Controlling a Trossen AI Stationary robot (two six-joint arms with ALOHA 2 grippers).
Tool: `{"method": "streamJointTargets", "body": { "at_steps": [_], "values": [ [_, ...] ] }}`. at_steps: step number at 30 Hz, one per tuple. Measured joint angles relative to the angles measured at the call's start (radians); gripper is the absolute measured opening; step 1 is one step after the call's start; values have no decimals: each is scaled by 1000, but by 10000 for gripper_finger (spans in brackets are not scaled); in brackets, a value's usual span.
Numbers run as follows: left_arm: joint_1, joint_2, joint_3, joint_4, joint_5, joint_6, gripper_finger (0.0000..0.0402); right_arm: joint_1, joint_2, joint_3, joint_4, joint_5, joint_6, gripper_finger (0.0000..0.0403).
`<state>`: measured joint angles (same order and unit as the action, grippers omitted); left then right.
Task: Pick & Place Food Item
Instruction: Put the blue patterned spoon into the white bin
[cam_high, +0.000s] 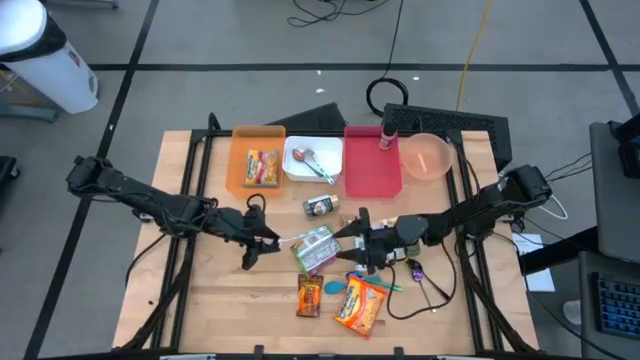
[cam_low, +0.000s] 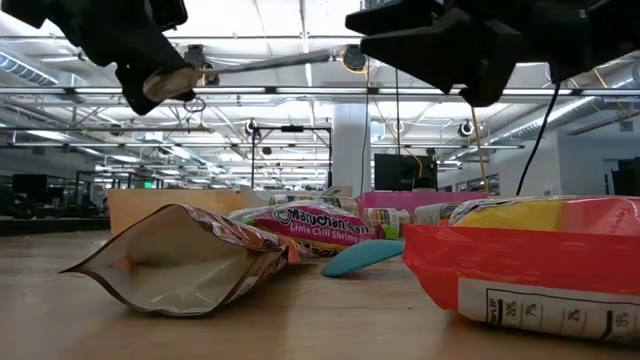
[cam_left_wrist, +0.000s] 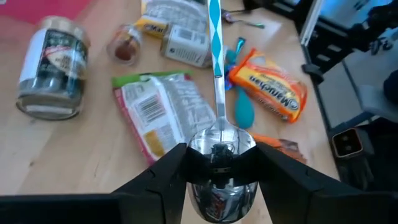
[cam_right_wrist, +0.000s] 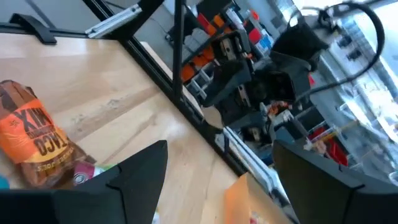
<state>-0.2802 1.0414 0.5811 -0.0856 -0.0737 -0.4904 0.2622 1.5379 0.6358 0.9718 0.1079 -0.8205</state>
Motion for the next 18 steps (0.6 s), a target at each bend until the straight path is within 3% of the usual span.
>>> {"method": "streamJointTargets", "body": {
  "at_steps": [3,18],
  "values": [
    [0,0,0,13,4,0,170,-19,0,25,-19,-54,-12,281],
    [-1,1,0,65,40,10,176,-108,0,75,-42,-113,-10,280]
  ]
}}
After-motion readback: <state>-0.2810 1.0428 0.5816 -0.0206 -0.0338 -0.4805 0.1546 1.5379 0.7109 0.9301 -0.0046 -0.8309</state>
